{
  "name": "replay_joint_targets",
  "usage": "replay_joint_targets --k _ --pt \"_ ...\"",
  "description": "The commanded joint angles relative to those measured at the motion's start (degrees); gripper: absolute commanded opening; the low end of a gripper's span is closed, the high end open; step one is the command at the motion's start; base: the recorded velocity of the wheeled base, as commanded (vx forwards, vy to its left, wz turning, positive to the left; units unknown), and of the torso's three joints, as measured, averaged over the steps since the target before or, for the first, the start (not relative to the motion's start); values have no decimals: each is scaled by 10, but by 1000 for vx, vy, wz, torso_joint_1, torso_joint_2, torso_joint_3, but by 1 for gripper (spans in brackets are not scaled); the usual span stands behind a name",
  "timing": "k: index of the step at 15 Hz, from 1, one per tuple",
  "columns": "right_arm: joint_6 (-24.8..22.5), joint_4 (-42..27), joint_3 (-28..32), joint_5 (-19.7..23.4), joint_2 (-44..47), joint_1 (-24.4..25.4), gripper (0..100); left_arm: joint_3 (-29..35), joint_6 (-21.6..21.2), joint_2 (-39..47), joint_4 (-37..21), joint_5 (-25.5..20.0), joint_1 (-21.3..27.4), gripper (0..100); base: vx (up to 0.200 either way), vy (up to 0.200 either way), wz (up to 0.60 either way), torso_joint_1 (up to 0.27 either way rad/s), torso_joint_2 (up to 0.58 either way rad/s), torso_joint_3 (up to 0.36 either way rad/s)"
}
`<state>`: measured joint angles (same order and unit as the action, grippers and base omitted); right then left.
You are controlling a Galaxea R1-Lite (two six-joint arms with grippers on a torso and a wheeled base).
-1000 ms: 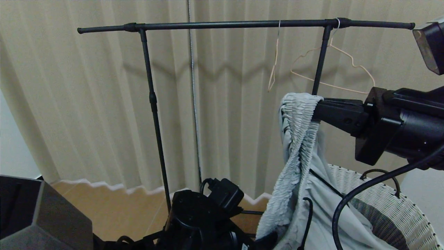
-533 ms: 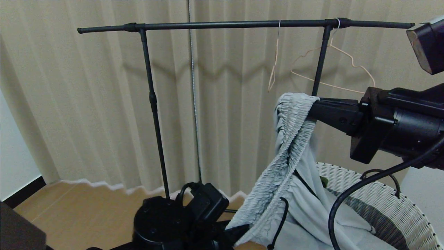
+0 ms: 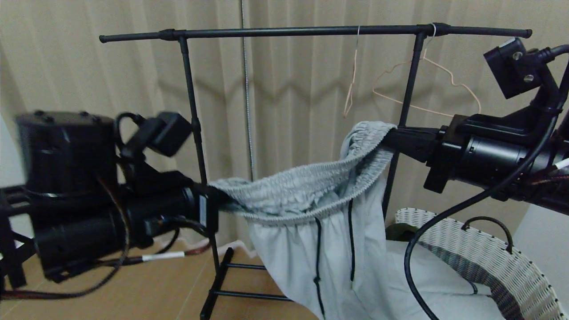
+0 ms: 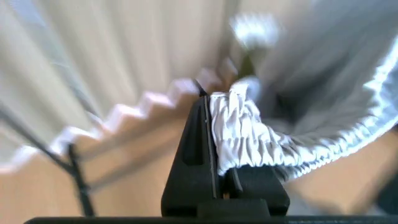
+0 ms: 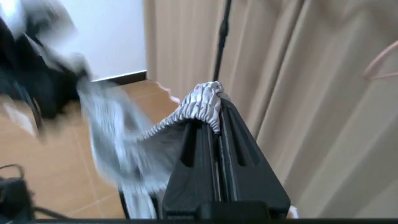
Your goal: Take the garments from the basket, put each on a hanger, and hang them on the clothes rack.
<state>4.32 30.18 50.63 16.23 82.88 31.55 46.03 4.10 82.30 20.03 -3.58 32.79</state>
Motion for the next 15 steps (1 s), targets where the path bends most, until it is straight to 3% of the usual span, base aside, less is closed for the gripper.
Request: replay_joint_targets --k 1,3,6,9,11,15 --pt "0 8 21 -1 16 -26 0 49 -10 -59 -14 -3 -37 0 0 0 0 0 0 0" --pt "0 14 43 -1 25 -60 0 49 -35 -60 -17 -3 -35 0 0 0 0 0 0 0" --pt "0 15 78 0 37 -104 0 73 -37 -23 -33 0 -33 0 0 0 0 0 0 0" --pt "1 14 111 0 37 -134 0 185 -30 30 -34 2 -23 0 0 0 0 0 0 0" --pt "1 14 103 0 37 -137 0 222 -19 59 -33 12 -4 0 0 0 0 0 0 0" --pt "0 14 73 -1 33 -137 0 223 -16 80 -41 69 21 0 0 0 0 0 0 0"
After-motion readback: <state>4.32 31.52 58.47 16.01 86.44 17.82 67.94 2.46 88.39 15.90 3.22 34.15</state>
